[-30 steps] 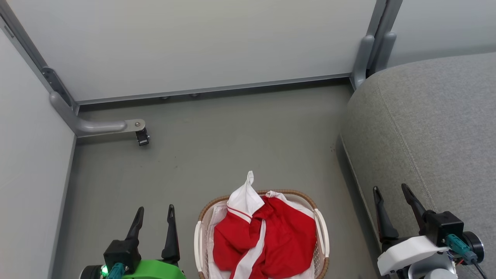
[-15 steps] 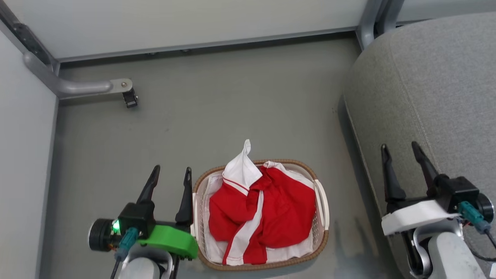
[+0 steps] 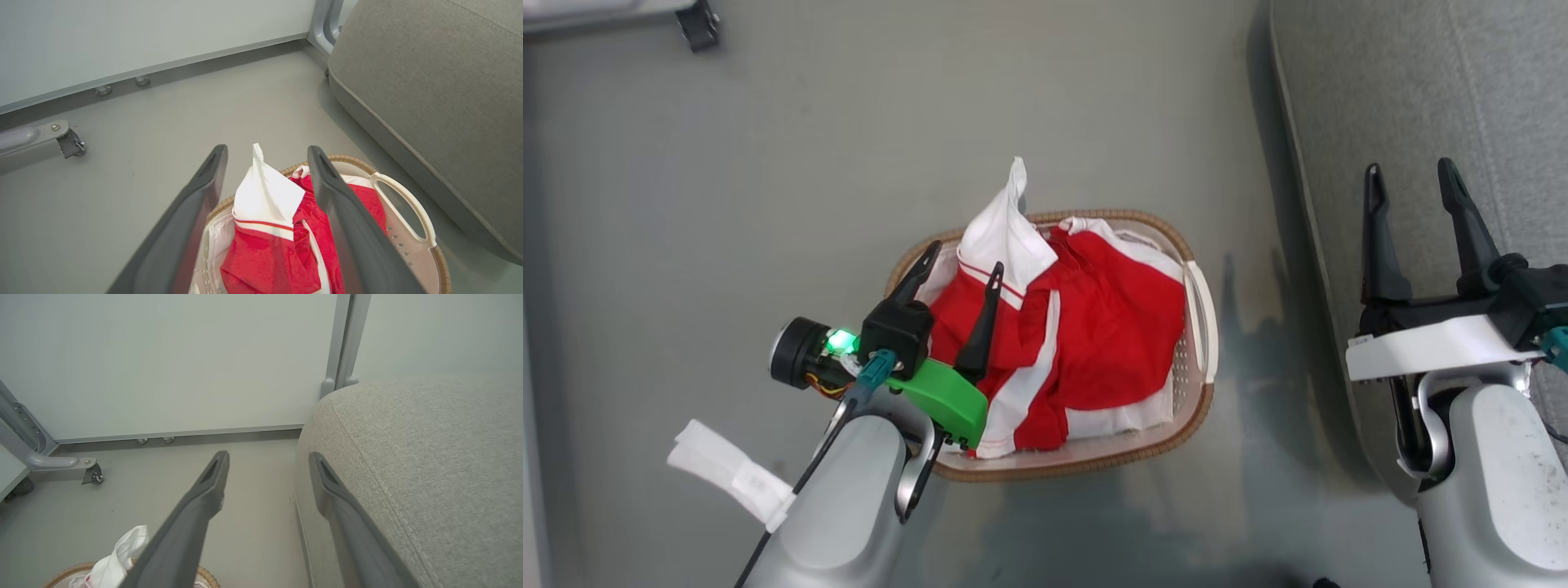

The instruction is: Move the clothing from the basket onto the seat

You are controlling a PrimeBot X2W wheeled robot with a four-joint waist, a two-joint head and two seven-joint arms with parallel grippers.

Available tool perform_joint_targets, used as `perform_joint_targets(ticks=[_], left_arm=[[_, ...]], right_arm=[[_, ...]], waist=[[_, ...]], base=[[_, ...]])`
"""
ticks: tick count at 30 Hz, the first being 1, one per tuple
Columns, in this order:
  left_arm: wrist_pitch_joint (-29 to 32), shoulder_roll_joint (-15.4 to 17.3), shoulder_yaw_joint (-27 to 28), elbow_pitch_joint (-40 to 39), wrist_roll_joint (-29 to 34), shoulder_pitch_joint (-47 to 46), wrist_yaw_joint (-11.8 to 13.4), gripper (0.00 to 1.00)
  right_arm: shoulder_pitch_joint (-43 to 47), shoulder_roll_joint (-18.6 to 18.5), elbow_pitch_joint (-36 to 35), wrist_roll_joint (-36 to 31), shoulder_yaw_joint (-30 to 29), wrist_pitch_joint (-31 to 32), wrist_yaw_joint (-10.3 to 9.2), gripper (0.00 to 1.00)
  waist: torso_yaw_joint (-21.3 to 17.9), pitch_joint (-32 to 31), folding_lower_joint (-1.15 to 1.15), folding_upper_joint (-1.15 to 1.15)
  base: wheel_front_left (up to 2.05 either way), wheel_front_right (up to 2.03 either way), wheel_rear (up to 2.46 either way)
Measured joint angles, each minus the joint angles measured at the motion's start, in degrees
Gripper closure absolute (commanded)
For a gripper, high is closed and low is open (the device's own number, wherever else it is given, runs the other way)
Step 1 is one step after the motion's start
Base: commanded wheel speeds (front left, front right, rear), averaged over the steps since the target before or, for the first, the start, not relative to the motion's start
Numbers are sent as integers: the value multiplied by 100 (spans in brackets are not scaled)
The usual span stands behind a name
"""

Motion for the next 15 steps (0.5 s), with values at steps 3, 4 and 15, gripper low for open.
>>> perform_joint_targets(ticks=[3, 4, 15], left_arm=[[0, 2, -315, 520, -33, -225, -52, 0], [0, 2, -424, 690, -27, -301, -80, 0], [-1, -3, -992, 1963, -264, -1009, 145, 0]], right_arm=[[-104, -1, -26, 58, -1, 0, 0, 0], [-150, -2, -30, 78, 3, 0, 0, 0], [-528, -2, -102, 368, 167, 0, 0, 0]], waist=[[-62, 323, 0, 0], [-87, 432, 0, 0], [-420, 1291, 0, 0]], base=[[0, 0, 0], [0, 0, 0], [0, 0, 0]])
